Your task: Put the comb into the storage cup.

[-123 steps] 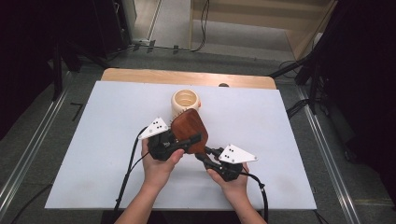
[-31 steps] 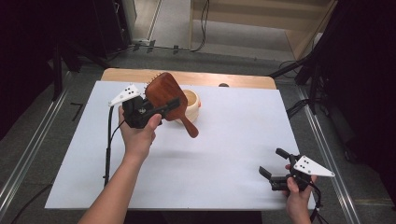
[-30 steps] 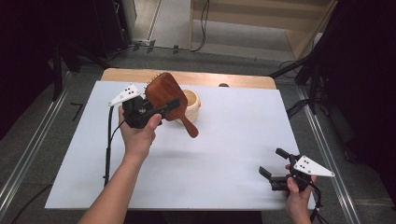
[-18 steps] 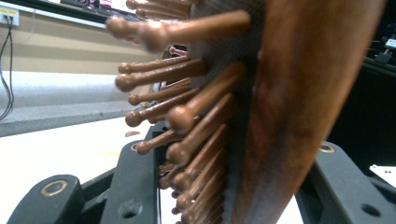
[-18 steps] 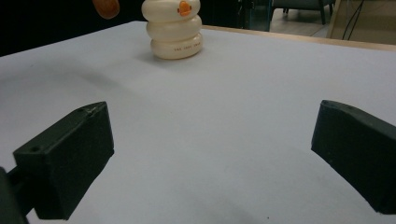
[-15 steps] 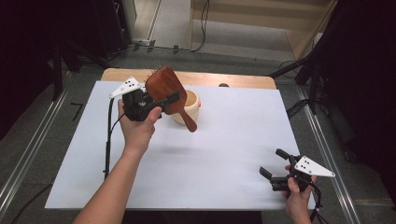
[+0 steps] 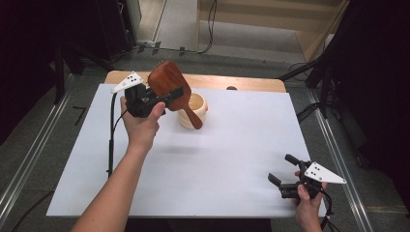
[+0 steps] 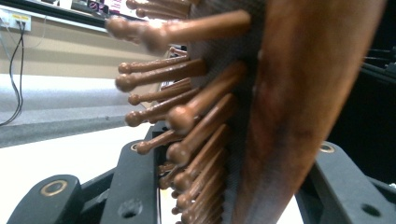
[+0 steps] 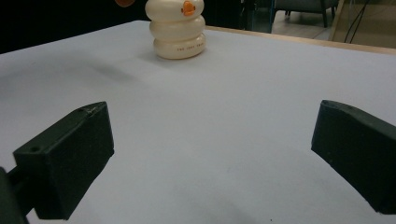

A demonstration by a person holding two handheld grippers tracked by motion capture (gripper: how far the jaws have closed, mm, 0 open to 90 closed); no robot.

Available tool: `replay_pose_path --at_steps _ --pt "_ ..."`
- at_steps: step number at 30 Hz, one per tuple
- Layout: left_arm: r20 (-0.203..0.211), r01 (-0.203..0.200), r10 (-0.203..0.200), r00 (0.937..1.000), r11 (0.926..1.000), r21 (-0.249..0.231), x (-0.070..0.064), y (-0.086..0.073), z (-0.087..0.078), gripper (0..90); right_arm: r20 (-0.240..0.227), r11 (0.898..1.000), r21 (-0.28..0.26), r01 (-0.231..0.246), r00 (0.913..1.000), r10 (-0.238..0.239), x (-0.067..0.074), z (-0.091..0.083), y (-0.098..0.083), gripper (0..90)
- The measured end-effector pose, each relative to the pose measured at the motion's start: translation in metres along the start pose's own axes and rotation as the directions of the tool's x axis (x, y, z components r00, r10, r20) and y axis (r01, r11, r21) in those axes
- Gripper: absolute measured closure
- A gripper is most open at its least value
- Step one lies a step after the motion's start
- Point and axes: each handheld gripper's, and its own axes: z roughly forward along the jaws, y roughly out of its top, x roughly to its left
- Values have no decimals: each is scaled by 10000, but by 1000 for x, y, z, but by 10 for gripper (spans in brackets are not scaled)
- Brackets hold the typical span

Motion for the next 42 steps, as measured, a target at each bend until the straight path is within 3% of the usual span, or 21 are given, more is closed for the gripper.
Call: replay_pose_path --at_steps 21,42 --pt "-531 -17 8 9986 9999 -159 14 10 8 566 -53 10000 10 84 10000 -84 1 1 0 0" --pt "-1262 -11 -34 9920 9994 -354 23 20 23 565 -63 10000 27 82 9999 -82 0 2 0 0"
